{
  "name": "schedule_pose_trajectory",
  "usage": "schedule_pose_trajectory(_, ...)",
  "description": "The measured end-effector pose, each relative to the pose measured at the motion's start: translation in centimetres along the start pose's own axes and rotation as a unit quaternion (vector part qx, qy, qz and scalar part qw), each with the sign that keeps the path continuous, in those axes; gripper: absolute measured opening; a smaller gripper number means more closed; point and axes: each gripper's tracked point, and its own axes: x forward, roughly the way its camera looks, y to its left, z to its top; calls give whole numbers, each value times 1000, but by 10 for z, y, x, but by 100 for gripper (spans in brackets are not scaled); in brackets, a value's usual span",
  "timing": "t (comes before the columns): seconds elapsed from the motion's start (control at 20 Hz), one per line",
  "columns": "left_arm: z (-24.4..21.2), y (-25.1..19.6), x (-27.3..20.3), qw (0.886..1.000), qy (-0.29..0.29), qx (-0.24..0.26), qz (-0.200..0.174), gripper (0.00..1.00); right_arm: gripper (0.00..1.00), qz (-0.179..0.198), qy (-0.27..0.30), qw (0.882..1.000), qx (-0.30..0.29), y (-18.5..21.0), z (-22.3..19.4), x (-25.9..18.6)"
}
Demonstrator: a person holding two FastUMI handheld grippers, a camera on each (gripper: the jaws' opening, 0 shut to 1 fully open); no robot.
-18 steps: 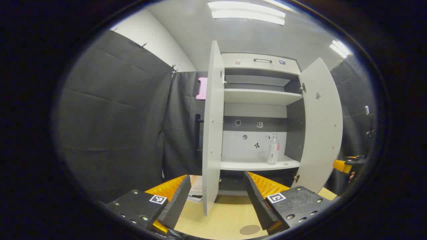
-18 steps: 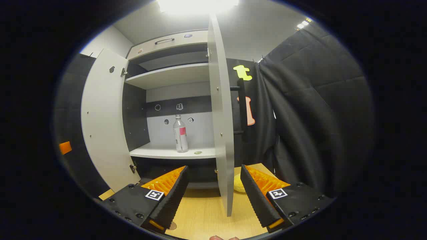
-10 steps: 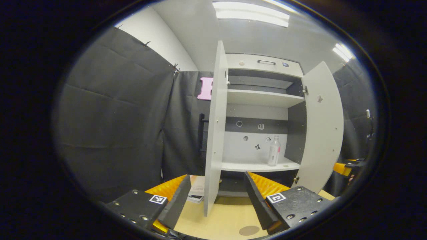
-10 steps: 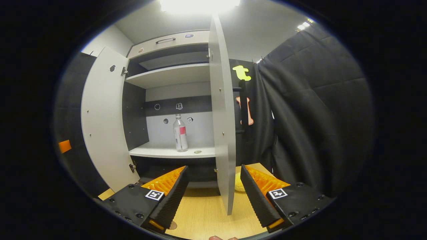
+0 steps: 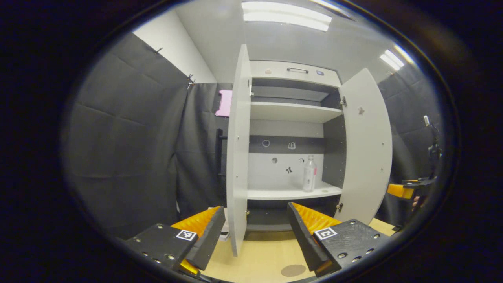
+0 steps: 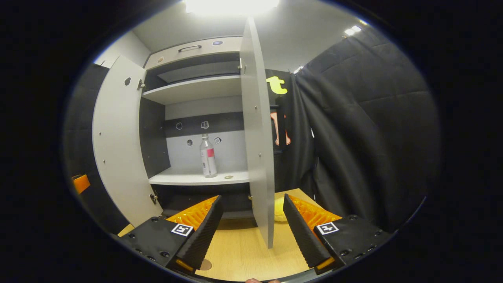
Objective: Grasp the bottle in the cabinet with the left hand and place it on the coaster, then close the right door with the right hand and the left door with the left hand.
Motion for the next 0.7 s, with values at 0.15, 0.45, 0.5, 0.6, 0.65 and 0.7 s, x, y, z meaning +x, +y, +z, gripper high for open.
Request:
schedule_pose_trajectory(0.15, -5, -32, 15, 999, 12, -11, -40, 93, 98, -36, -11, 999, 0, -21, 9, -7)
schedule_pose_trajectory(0.45, -17, -91, 75, 993, 26, -15, -112, 92, 98, -117, -4, 993, 3, -75, 3, -9)
schedule_pose_trajectory(0.5, -16, -99, 86, 992, 26, -15, -120, 92, 98, -127, -6, 992, 4, -83, 5, -8)
schedule_pose_trajectory(0.6, -13, -111, 107, 991, 27, -12, -131, 100, 98, -150, -6, 989, 16, -101, 7, -2)
schedule_pose_trajectory(0.65, -12, -116, 119, 990, 27, -9, -135, 100, 98, -162, -6, 987, 24, -111, 7, 0)
schedule_pose_trajectory(0.7, -10, -121, 132, 990, 25, -7, -139, 93, 98, -171, -6, 985, 29, -118, 7, 2)
